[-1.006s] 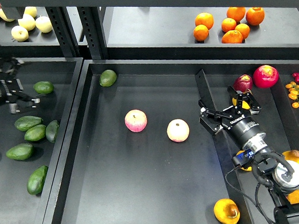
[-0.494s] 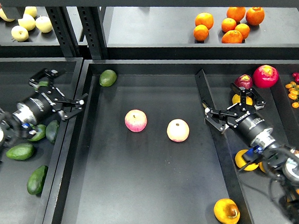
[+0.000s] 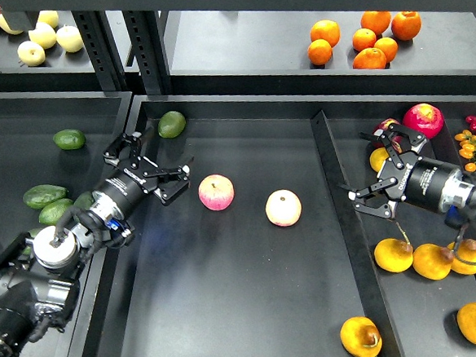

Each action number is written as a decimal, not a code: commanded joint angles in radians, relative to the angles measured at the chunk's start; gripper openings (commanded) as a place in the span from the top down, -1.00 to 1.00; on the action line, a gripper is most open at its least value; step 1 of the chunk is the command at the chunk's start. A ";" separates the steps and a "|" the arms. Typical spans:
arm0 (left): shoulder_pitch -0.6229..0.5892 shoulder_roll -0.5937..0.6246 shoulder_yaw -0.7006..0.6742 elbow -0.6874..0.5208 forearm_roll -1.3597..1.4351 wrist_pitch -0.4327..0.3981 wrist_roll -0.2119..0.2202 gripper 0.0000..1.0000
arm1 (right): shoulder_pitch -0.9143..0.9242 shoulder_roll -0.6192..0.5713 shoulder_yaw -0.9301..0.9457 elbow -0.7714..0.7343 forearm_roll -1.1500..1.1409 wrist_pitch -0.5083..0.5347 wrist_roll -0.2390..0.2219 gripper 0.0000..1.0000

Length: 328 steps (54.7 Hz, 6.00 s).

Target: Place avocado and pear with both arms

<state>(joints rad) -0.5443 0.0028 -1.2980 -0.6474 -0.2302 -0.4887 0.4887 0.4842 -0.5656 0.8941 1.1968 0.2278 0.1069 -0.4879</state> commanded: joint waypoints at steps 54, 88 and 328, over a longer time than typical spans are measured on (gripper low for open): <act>0.191 -0.003 -0.109 -0.101 0.002 0.000 0.000 -0.99 | 0.524 -0.036 -0.876 0.012 -0.300 0.382 -0.001 -1.00; 0.221 -0.003 -0.095 -0.149 0.002 0.000 0.000 -0.99 | 0.608 0.052 -1.123 -0.028 -0.590 0.382 -0.001 -0.99; 0.205 -0.003 -0.050 -0.178 0.005 0.000 0.000 -0.99 | 0.421 -0.016 -1.244 -0.299 -0.329 0.382 -0.001 0.58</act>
<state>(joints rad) -0.3392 0.0000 -1.3499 -0.8282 -0.2255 -0.4887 0.4887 0.9173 -0.5970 -0.3581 0.9139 -0.0924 0.4888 -0.4887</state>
